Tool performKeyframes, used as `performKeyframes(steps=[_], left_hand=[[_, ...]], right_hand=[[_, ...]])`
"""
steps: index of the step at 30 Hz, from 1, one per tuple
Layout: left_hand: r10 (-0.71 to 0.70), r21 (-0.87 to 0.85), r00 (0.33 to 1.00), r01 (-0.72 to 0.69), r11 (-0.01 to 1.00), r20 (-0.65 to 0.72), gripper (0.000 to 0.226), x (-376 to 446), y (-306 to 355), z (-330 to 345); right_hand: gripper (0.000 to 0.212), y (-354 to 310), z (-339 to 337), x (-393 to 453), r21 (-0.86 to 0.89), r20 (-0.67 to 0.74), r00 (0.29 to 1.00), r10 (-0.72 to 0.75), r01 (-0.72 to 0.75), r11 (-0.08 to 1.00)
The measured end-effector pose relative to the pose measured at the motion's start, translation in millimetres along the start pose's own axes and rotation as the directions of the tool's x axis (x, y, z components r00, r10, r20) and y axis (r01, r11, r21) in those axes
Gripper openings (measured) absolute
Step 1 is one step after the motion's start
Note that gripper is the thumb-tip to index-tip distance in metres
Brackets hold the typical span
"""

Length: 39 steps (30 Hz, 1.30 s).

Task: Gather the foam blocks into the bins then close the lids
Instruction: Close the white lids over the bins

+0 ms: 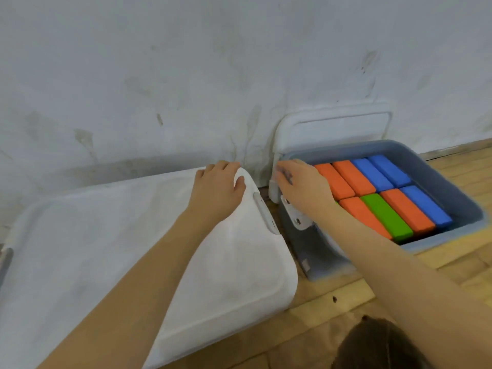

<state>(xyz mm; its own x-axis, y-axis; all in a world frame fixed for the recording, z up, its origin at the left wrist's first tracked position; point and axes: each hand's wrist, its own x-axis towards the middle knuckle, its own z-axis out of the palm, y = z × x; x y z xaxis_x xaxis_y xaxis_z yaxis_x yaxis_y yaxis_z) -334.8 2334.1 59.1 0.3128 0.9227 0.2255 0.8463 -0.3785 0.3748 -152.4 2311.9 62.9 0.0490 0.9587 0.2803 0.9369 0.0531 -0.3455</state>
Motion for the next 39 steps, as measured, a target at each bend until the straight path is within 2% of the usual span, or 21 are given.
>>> performKeyframes(steps=[4,9,12,15,19,24,27,31,34,39], left_hand=[[0.018,-0.019,1.0,-0.018,1.0,-0.02,0.04,44.4,39.1,21.9],[-0.028,0.011,0.998,0.028,1.0,-0.049,0.043,119.1,111.2,89.0],[-0.091,0.06,0.991,0.098,0.993,-0.102,0.047,173.8,152.4,132.1],[-0.155,0.08,0.975,0.169,0.982,-0.158,0.052,231.4,188.8,171.4],[-0.186,0.155,0.949,0.229,0.961,-0.254,0.056,294.7,218.3,214.3],[-0.167,0.272,0.921,0.272,0.923,-0.352,0.058,322.6,219.9,254.6],[-0.1,0.379,0.922,0.25,0.891,-0.374,0.059,319.3,211.5,262.5],[0.044,0.45,0.875,0.204,0.87,-0.482,0.048,318.4,204.7,257.5],[0.129,0.495,0.849,0.169,0.852,-0.512,0.039,317.6,202.3,252.7],[0.224,0.581,0.815,0.162,0.798,-0.534,0.036,313.6,206.9,241.2]], right_hand=[[0.034,63.3,-11.3,30.9,-0.018,-0.077,0.996,-0.038,0.036,0.999],[0.041,193.1,-20.6,99.6,-0.028,-0.101,0.992,-0.074,0.072,0.997],[0.052,269.6,-19.7,154.1,-0.083,-0.064,0.992,-0.111,0.105,0.991],[0.065,335.0,-14.0,204.9,-0.158,0.038,0.991,-0.126,0.13,0.979],[0.073,392.1,6.5,248.0,-0.194,-0.009,0.961,-0.275,0.268,0.944],[0.071,428.1,39.8,269.5,-0.243,-0.157,0.878,-0.452,0.409,0.879],[0.07,430.9,45.1,269.7,-0.227,-0.28,0.849,-0.449,0.396,0.89],[0.057,420.2,41.4,261.9,-0.19,-0.428,0.804,-0.414,0.367,0.91],[0.049,411.4,37.4,258.0,-0.164,-0.446,0.818,-0.365,0.326,0.931],[0.049,402.1,24.2,251.9,-0.222,-0.453,0.814,-0.364,0.292,0.93]])
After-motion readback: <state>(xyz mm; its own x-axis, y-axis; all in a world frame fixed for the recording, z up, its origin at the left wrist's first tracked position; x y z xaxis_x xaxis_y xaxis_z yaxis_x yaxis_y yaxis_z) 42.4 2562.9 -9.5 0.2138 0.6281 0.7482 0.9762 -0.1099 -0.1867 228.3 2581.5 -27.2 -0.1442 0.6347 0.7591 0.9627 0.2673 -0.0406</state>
